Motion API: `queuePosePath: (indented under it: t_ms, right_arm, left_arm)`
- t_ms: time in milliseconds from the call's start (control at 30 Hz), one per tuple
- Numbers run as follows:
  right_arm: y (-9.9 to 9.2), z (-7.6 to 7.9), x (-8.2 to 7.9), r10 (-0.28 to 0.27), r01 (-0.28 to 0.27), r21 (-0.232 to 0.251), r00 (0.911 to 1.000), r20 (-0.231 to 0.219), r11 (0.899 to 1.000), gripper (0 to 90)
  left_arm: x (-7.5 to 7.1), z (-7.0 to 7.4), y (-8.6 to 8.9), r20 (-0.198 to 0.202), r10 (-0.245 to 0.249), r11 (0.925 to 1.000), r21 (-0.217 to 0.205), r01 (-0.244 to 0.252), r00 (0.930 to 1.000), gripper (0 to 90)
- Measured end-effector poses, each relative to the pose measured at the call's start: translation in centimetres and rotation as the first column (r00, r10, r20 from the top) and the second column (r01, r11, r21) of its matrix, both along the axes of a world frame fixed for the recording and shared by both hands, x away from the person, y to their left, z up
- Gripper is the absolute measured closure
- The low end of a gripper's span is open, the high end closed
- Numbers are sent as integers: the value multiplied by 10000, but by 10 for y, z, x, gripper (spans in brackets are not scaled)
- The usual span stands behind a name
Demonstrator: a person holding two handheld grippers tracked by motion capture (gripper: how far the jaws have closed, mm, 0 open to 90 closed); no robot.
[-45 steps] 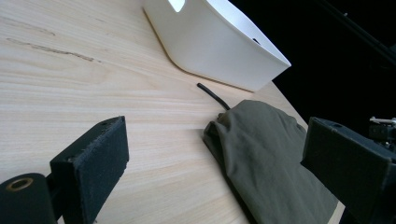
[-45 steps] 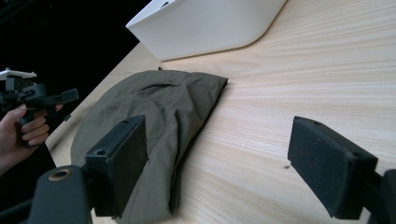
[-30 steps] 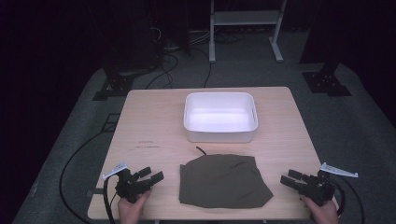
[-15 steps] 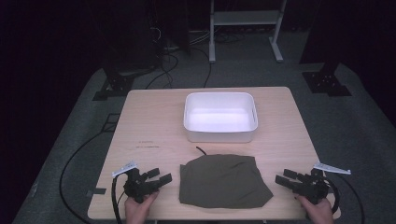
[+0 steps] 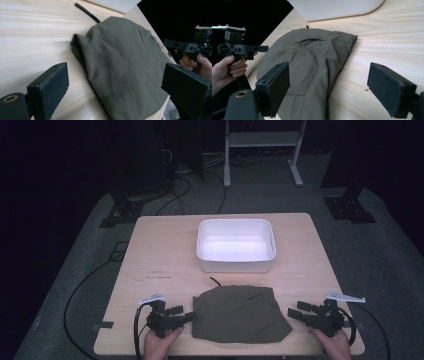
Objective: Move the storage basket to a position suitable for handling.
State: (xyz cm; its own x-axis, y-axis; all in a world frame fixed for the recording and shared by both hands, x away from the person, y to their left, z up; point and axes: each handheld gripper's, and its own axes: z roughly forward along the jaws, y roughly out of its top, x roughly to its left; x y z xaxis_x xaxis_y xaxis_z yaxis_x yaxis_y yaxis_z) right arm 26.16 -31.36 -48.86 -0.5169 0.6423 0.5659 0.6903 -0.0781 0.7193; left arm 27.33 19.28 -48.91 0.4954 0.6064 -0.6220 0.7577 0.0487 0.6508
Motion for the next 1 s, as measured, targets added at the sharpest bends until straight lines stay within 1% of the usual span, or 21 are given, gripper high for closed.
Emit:
queuePosePath:
  t_ms: [67, 133, 200, 233, 333, 400, 567, 667, 700, 733, 767, 867, 967, 1000]
  right_arm:
    - [1, 0, 1, 10, -10, -32, 10000, -34, 10000, 175]
    - [2, 0, 1, -11, 11, 31, 10000, -78, 10000, 175]
    - [3, 0, 1, 7, -6, 53, 9999, -119, 10000, 175]
    - [6, 0, 3, 56, -57, -27, 9999, -123, 10000, 175]
    - [9, -1, 4, 109, -112, -95, 9997, -231, 9999, 175]
    - [14, -3, 6, 252, -261, -255, 9991, -348, 9993, 175]
    - [22, -6, 11, 405, -425, -315, 9973, -606, 9986, 175]
    - [27, -7, 14, 496, -528, -432, 9962, -721, 9977, 175]
    - [29, -7, 15, 520, -555, -435, 9957, -769, 9975, 176]
    - [31, -8, 16, 573, -613, -473, 9951, -808, 9970, 176]
    - [31, -8, 16, 573, -613, -473, 9951, -808, 9970, 176]
    - [40, -12, 21, 764, -837, -679, 9917, -1039, 9942, 176]
    - [46, -14, 24, 841, -947, -847, 9891, -1212, 9919, 176]
    - [47, -15, 24, 882, -991, -880, 9888, -1205, 9912, 181]
  left_arm:
    - [1, -1, -4, -44, -60, 10000, 14, 60, 10000, 64]
    - [2, -2, -7, -145, -92, 9998, 151, 94, 9999, 64]
    - [2, -3, -9, -182, -101, 9998, 166, 104, 9998, 64]
    - [3, -4, -12, -273, -166, 9993, 321, 174, 9995, 64]
    - [4, -5, -15, -344, -191, 9989, 431, 206, 9992, 65]
    - [5, -5, -18, -397, -208, 9987, 458, 227, 9990, 65]
    - [7, -7, -28, -518, -405, 9974, 575, 435, 9978, 65]
    - [7, -9, -32, -485, -490, 9968, 606, 519, 9976, 74]
    - [8, -8, -36, -418, -544, 9954, 772, 575, 9976, 75]
    - [8, -8, -38, -402, -567, 9947, 831, 599, 9976, 75]
    - [8, -8, -38, -402, -567, 9947, 831, 599, 9976, 75]
    - [9, -8, -43, -393, -624, 9946, 804, 654, 9973, 75]
    - [11, -8, -49, -400, -747, 9937, 807, 778, 9964, 77]
    - [11, -8, -51, -406, -753, 9934, 840, 784, 9963, 79]
